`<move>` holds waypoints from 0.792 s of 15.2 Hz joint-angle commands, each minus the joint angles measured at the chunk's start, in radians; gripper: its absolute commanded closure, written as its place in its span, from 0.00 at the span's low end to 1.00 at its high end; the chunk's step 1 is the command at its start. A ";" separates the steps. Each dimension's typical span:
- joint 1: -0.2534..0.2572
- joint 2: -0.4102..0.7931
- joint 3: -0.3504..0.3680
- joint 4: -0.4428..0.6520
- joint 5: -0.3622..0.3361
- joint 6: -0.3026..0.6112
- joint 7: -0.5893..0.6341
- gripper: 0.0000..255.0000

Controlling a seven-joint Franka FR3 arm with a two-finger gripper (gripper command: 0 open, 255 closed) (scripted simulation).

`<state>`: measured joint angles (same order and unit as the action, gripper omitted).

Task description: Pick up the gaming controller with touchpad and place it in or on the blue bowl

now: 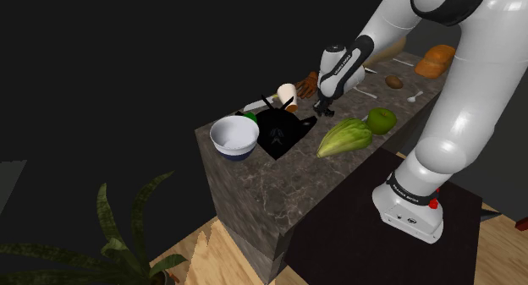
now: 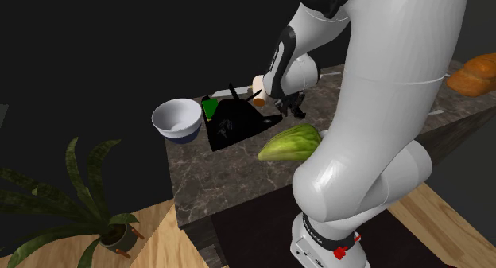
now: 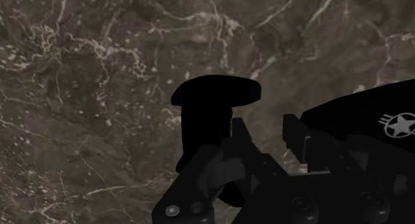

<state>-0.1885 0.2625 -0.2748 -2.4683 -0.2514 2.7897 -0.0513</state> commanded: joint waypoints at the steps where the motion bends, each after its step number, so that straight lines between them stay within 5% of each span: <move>1: -0.064 -0.005 0.035 0.000 0.079 0.032 -0.087 0.00; 4: -0.307 -0.006 0.208 0.019 0.373 0.093 -0.397 0.00; 12: -0.337 0.115 0.243 0.059 0.393 0.174 -0.414 0.00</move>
<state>-0.5215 0.3672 -0.0349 -2.4118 0.1387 2.9561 -0.4618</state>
